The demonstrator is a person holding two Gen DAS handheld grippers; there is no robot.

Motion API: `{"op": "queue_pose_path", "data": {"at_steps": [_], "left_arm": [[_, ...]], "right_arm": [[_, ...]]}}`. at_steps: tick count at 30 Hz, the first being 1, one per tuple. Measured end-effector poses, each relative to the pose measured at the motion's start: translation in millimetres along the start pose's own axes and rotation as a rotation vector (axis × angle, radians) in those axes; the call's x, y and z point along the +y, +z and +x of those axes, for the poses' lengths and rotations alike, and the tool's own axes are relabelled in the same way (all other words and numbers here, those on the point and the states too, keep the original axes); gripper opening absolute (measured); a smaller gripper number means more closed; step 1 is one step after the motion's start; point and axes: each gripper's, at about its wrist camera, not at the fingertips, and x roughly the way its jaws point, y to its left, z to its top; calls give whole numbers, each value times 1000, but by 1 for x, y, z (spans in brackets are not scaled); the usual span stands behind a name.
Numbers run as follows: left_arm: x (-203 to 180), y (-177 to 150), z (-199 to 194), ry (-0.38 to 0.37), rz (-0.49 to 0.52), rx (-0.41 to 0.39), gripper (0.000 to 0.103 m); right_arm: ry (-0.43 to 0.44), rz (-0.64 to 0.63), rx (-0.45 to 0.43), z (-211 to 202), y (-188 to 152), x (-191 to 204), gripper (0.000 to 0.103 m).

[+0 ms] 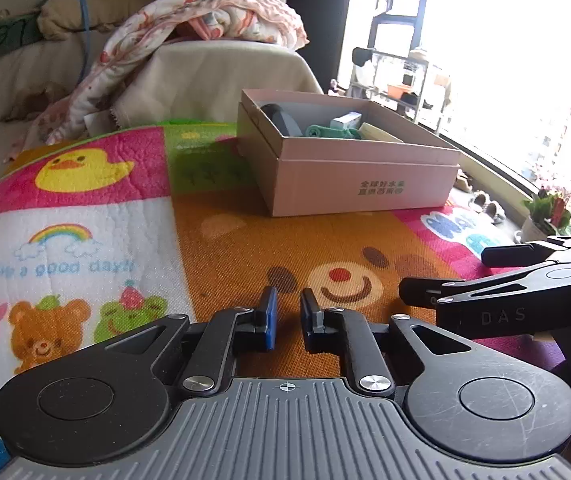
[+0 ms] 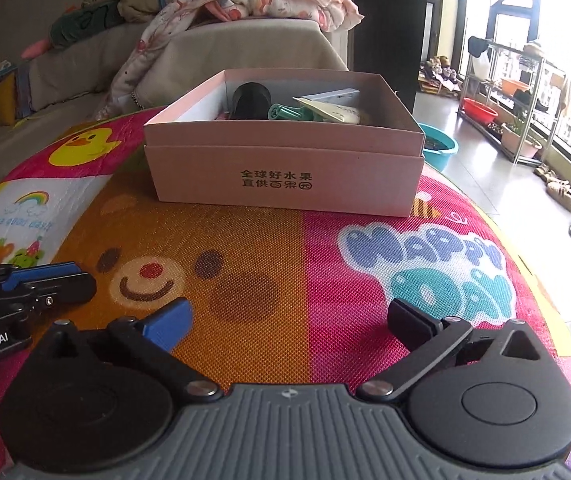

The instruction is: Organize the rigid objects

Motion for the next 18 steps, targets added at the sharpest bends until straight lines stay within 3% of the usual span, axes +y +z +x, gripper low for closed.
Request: {"op": "queue_pose_path", "data": {"at_steps": [5, 11, 18], "left_arm": [[-4, 3, 4, 31, -47, -5, 16], [-18, 1, 4, 100, -29, -11, 18], [-19, 2, 4, 117, -57, -12, 18]], "right_arm": [[-20, 17, -36, -1, -5, 2, 103], [-44, 30, -39, 3, -2, 3, 103], [-43, 36, -41, 4, -2, 2, 103]]}}
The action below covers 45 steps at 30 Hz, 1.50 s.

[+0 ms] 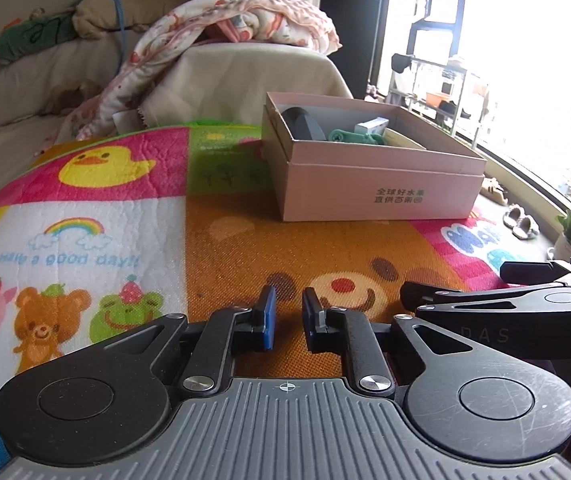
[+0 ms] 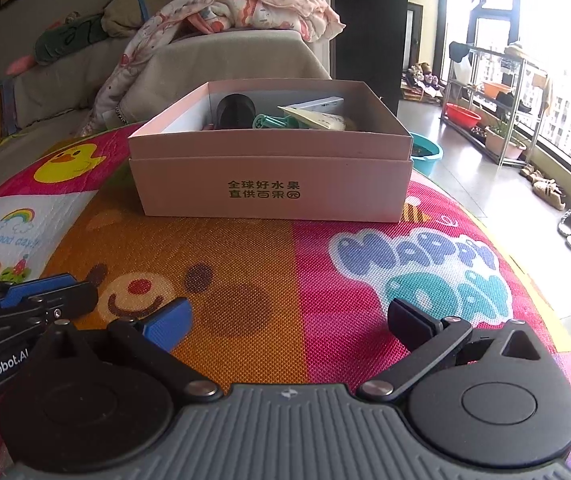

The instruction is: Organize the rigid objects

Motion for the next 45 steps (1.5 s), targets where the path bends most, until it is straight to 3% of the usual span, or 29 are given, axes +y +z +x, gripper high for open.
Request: {"op": "queue_pose_path", "data": {"at_steps": [45], "left_arm": [[-5, -1, 0, 21, 19, -2, 18]], "right_arm": [[3, 3, -3, 0, 0, 0, 103]]}}
